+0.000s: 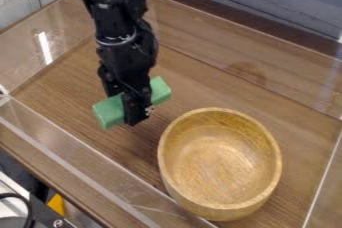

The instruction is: Remove the green block from inside the brown bowl and put it on the table

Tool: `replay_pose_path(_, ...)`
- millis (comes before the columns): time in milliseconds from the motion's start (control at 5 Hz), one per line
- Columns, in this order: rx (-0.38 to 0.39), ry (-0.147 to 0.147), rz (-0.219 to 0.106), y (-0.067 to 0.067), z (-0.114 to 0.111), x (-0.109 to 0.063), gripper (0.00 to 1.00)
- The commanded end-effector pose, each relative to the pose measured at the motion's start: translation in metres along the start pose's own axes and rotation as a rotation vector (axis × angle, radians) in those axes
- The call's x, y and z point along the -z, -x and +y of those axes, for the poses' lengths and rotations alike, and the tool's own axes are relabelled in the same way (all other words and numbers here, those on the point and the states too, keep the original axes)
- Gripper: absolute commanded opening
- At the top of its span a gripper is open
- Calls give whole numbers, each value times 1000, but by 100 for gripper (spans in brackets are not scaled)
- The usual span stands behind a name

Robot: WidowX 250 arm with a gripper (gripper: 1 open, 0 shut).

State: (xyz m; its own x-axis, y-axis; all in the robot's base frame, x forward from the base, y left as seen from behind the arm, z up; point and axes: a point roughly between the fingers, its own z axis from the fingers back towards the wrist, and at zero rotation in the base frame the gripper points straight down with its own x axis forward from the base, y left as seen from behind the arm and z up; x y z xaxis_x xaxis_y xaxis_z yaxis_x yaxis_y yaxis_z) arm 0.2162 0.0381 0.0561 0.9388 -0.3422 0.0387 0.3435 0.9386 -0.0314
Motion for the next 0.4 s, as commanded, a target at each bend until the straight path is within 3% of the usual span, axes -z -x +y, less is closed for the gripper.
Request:
replay_pose_path(0, -24, -19, -16, -12, -2, 4, 0)
replay_pose_path(200, -58, -23, -10, -18, -5, 12, 0)
